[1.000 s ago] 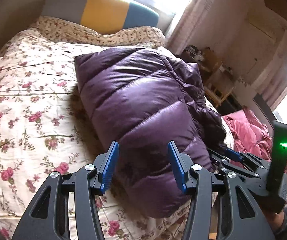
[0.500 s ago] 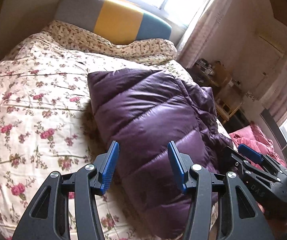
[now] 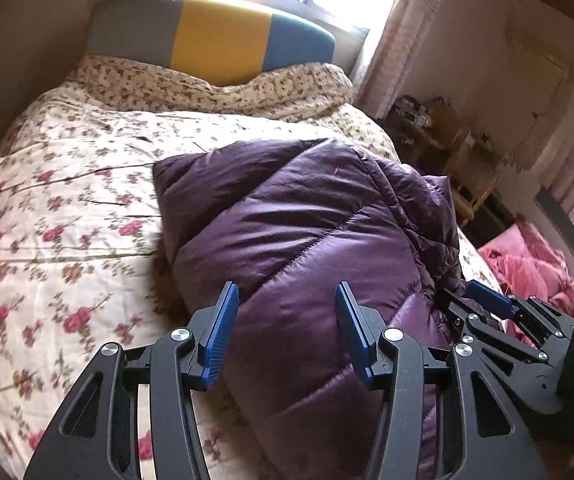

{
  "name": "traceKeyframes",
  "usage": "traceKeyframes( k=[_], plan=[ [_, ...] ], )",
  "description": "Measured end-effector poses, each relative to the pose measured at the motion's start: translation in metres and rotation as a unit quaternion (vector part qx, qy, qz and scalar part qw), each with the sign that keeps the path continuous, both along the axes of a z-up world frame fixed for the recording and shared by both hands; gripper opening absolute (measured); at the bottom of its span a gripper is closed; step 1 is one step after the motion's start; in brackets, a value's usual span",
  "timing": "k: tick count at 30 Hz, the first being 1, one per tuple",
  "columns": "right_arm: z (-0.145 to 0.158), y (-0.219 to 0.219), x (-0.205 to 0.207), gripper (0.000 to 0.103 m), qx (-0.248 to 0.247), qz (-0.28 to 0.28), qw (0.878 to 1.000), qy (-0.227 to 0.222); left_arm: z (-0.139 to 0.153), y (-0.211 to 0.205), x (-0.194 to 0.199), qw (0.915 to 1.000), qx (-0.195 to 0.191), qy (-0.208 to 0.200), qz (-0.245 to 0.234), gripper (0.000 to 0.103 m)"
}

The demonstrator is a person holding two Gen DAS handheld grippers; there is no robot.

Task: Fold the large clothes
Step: 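Grasp the purple jacket bundle with both grippers from opposite sides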

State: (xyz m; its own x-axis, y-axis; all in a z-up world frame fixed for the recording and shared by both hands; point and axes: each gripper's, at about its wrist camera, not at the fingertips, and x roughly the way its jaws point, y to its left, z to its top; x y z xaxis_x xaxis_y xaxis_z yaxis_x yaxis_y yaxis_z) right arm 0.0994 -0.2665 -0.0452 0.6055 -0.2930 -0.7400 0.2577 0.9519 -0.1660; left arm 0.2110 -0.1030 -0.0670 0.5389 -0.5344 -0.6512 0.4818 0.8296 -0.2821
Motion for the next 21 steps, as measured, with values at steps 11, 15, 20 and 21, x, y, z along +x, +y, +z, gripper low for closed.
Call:
traceKeyframes(
  k=[11,15,20,21],
  plan=[
    [-0.058,-0.046,0.001,0.035,0.064,-0.022,0.998,0.019,-0.029,-0.057,0.012,0.9979,0.044,-0.003,-0.048,0.05],
    [-0.055,-0.049,0.001,0.036,0.066,-0.02,0.997,0.022,-0.036,-0.064,0.017,0.998,0.045,0.002,-0.044,0.05],
    [-0.037,-0.05,0.002,0.039,0.061,-0.022,0.998,0.024,-0.035,-0.062,0.021,0.9981,0.044,0.004,-0.044,0.05],
    [-0.033,-0.049,0.002,0.04,0.061,-0.023,0.998,0.022,-0.035,-0.062,0.021,0.9981,0.043,0.004,-0.044,0.05]
  ],
)
